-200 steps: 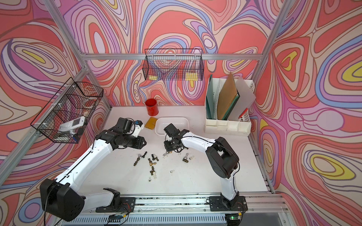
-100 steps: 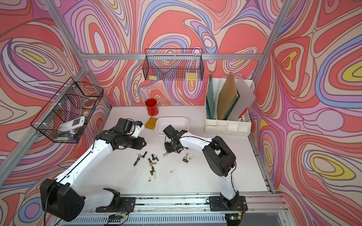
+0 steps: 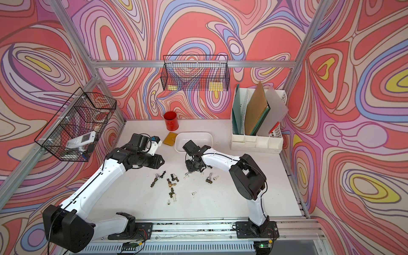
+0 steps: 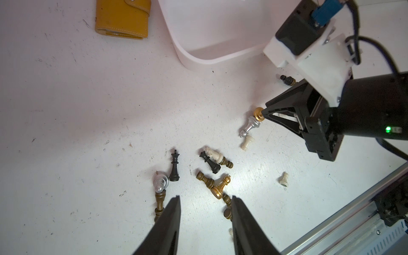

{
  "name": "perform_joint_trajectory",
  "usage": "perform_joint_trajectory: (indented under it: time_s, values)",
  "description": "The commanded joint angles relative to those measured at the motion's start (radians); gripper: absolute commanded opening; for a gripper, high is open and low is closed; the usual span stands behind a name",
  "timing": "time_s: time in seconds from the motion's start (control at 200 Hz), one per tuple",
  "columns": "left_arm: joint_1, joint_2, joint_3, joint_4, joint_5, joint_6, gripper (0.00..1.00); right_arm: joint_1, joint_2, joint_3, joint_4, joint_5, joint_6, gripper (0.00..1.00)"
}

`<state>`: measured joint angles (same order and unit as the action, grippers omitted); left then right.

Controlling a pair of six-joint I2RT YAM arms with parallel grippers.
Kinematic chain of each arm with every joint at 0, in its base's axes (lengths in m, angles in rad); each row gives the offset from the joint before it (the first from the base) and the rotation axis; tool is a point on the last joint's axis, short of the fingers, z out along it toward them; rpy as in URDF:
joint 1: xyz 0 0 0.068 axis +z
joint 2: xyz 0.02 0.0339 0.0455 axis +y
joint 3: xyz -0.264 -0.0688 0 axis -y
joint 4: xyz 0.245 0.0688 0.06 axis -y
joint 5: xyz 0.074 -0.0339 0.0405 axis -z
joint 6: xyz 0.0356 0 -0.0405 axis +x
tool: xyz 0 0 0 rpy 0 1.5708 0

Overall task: Put the chess pieces into the storage box
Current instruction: Pick up the chess piece at the center of the board, then place the chess piece in the storage box.

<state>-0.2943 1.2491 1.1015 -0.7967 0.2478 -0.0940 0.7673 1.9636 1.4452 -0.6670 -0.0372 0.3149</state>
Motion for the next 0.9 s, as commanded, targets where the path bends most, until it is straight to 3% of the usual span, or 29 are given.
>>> perform_joint_trajectory:
  time_s: [0.0,0.32,0.481,0.726,0.896]
  values:
    - [-0.003,-0.016,-0.015,-0.003,0.004,0.0,0.43,0.006,-0.043,0.051,-0.043,0.036,-0.022,0.12]
    - [-0.003,-0.02,-0.02,0.003,0.01,-0.004,0.43,0.005,-0.062,0.045,0.002,0.028,-0.011,0.11]
    - [-0.003,-0.014,-0.02,0.009,0.037,-0.001,0.43,-0.011,-0.064,0.142,-0.039,0.051,-0.042,0.11]
    - [-0.021,0.004,-0.003,0.015,0.051,-0.032,0.43,-0.153,0.009,0.342,-0.121,0.033,-0.091,0.11]
    - [-0.033,0.006,0.016,-0.002,0.036,-0.025,0.43,-0.266,0.164,0.513,-0.17,0.044,-0.148,0.11]
